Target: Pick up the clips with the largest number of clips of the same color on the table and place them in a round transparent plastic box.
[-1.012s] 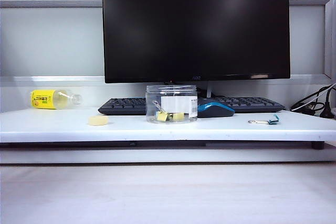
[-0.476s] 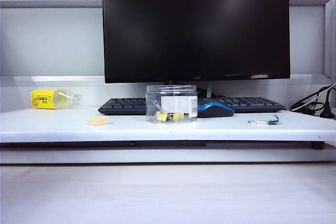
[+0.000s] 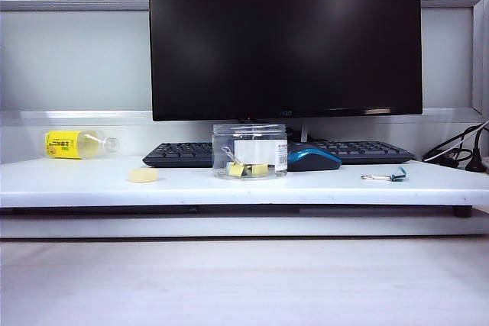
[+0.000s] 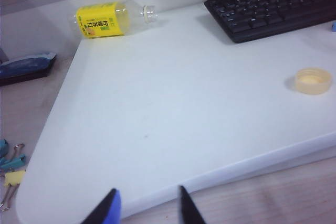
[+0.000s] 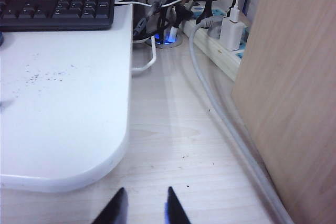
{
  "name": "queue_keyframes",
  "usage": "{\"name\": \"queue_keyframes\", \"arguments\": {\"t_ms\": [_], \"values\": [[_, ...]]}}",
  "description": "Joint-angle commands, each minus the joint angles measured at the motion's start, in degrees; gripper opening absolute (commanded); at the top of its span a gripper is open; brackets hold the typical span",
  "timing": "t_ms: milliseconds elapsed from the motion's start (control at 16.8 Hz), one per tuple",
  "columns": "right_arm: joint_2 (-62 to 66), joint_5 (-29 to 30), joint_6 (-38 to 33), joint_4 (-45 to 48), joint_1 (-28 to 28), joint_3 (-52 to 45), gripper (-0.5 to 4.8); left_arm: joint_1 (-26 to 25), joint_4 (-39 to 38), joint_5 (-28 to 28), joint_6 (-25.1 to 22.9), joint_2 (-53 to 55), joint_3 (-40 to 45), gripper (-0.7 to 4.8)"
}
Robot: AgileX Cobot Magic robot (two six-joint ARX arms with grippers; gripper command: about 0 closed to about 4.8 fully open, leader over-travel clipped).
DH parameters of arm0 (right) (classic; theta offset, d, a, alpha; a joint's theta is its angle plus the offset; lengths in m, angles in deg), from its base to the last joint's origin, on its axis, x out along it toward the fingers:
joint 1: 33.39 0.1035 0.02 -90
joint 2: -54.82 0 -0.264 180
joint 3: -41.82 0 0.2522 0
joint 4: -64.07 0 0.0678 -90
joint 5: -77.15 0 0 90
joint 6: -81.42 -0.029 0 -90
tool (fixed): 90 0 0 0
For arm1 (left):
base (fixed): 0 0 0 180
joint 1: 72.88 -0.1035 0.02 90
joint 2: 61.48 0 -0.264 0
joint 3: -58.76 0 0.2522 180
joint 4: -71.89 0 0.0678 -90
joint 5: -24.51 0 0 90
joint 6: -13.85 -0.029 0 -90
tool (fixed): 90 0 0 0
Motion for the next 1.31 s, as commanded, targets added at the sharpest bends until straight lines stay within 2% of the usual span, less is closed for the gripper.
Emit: {"name": "queue_keyframes", "arguments": {"t_ms": [60,476,536,714,1309], "values": [[-0.07,-0.26,-0.04,-0.24,0.02,0.04,1.03,-0.11,0.68,-0.15,-0.42,0.07,0.13,1.52],[-0.07,-0.26,-0.04,-0.24,0.02,0.04,1.04,-0.11,0.57,-0.17,-0.42,0.07,0.13,1.52],[-0.07,-0.26,-0.04,-0.24,0.02,0.04,1.03,-0.11,0.26,-0.17,0.22,0.07,0.13,1.52],[-0.07,-0.26,-0.04,-0.24,0.02,0.04,1.03,-0.11,-1.84,-0.11,7.65,0.07,0.13,1.52],[-0.04,-0.26,-0.04,-0.31,0.02,0.04,1.03,-0.11,-2.34,0.22,11.23,0.07,0.13,1.52]]}}
